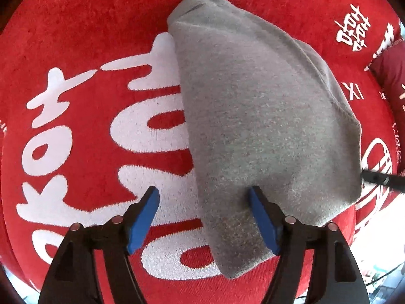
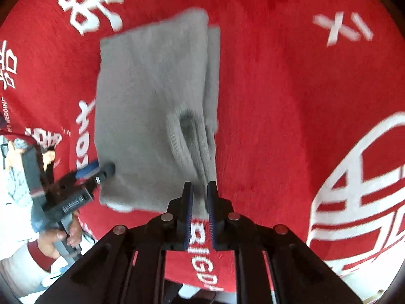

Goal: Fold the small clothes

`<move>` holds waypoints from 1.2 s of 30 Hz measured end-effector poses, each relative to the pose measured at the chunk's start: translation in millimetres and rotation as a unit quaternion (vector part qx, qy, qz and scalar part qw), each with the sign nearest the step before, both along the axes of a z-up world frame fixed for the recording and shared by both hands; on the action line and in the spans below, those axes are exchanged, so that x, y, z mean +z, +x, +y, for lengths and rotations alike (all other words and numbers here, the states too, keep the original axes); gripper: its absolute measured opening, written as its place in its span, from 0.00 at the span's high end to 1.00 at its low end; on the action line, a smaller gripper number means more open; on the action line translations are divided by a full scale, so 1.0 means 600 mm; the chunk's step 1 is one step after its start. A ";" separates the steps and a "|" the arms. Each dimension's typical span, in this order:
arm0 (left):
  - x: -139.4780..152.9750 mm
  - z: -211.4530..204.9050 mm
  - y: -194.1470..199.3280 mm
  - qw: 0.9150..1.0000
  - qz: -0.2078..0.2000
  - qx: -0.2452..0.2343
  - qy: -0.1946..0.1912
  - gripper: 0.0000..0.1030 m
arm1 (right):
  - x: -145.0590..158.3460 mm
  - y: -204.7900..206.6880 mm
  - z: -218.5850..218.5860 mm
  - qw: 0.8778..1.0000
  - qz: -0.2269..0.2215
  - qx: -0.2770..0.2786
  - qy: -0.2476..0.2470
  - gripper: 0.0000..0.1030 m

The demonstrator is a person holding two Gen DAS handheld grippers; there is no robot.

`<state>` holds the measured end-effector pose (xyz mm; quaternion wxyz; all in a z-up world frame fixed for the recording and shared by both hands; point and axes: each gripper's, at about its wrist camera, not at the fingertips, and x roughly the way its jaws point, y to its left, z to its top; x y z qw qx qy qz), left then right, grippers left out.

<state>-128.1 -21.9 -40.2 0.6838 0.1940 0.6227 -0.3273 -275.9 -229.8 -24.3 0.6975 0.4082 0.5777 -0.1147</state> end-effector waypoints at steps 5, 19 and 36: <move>-0.001 0.003 0.002 1.000 0.004 0.004 0.001 0.28 | 0.043 0.034 -0.019 0.998 -0.049 -0.017 -0.043 0.88; -0.009 -0.010 0.014 1.000 0.016 0.017 0.016 0.26 | -0.026 0.025 -0.060 0.997 0.007 -0.069 -0.025 0.67; -0.013 -0.014 0.027 0.999 0.014 0.018 0.028 0.22 | -0.039 0.017 -0.051 0.997 0.011 -0.071 0.007 0.58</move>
